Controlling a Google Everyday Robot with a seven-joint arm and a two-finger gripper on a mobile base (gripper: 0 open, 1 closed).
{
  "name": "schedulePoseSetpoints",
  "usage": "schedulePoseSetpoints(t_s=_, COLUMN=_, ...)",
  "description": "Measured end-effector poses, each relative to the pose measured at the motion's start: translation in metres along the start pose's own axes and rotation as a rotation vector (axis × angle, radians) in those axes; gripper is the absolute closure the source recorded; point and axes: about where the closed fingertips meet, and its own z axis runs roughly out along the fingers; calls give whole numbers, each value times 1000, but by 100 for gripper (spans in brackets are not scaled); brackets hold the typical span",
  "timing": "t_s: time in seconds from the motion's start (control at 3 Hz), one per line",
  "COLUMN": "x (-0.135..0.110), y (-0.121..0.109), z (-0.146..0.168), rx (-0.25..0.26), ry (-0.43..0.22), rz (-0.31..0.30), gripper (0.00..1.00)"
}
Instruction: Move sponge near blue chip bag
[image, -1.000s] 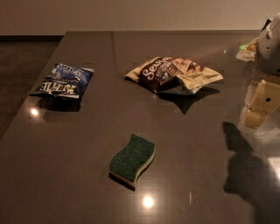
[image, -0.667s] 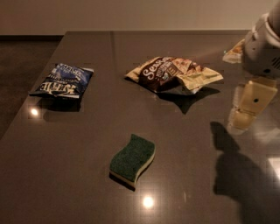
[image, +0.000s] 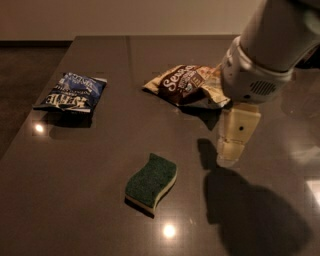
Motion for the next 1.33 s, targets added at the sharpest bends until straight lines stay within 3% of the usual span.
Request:
schedulePoseSetpoints(t_s=0.33, x=-29, y=18, z=35, rx=-74, ry=-12, rz=-81, gripper=0)
schedulePoseSetpoints(t_s=0.67, x=-42, y=37, z=67, rx=-148, ry=-17, rz=-136, gripper=0)
schedulePoseSetpoints(t_s=1.0, x=-50, y=54, z=87, rx=-182, ry=-23, rz=-170, gripper=0)
schedulePoseSetpoints(t_s=1.33, x=-60, y=69, z=101, rx=-180, ry=-31, rz=-190, gripper=0)
